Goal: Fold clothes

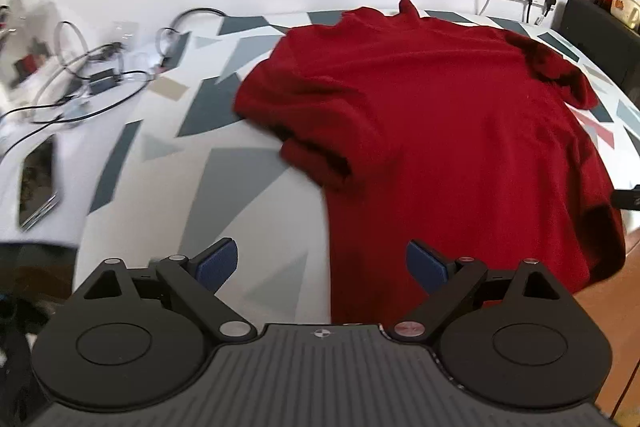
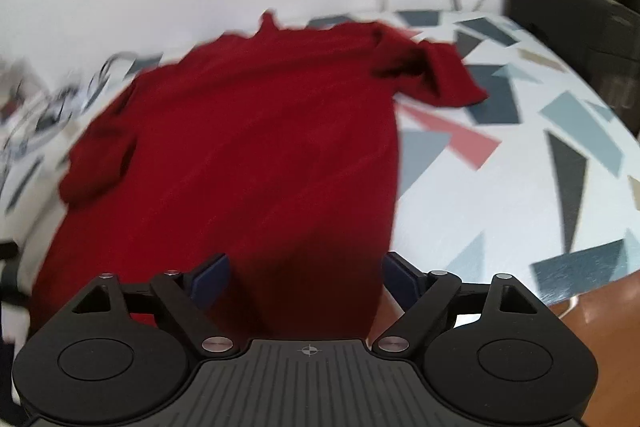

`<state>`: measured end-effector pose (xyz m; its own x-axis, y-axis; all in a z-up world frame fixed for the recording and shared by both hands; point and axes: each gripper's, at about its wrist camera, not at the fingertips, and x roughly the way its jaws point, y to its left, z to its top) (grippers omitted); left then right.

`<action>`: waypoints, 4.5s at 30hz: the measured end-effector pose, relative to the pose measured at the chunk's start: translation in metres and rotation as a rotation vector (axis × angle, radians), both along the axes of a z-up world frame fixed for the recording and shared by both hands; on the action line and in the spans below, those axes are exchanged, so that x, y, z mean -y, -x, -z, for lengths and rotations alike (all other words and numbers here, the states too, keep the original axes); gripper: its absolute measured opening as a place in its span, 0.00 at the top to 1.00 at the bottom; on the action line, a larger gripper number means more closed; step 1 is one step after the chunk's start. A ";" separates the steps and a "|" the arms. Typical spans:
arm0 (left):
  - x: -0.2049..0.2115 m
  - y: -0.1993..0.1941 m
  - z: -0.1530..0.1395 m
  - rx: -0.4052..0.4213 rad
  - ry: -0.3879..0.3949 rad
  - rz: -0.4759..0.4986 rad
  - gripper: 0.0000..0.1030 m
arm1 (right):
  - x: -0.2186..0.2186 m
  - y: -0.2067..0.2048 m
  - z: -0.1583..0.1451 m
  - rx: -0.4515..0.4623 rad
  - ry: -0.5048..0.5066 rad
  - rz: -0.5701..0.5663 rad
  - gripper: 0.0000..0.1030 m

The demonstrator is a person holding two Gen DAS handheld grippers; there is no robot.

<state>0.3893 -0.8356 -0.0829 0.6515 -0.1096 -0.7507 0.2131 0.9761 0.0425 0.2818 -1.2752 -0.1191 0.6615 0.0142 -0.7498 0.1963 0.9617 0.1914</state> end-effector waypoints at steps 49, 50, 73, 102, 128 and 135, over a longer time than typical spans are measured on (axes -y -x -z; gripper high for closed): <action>-0.033 0.045 0.120 -0.059 0.188 -0.243 0.09 | 0.062 0.011 -0.001 -0.019 0.021 0.340 0.93; -0.036 0.045 0.122 -0.062 0.225 -0.245 0.09 | 0.063 0.011 -0.002 -0.022 0.025 0.339 0.93; -0.085 0.064 0.147 0.047 0.795 -0.329 0.15 | 0.056 0.001 -0.008 -0.057 0.067 0.319 0.88; -0.046 0.053 0.153 0.030 0.633 -0.205 0.13 | 0.064 0.000 -0.001 -0.066 0.035 0.364 0.85; -0.048 0.065 0.151 0.158 0.748 -0.224 0.15 | 0.070 -0.016 0.003 -0.053 -0.004 0.363 0.84; -0.029 0.071 0.111 0.338 0.449 -0.195 0.13 | 0.075 -0.011 0.003 -0.028 -0.020 0.360 0.84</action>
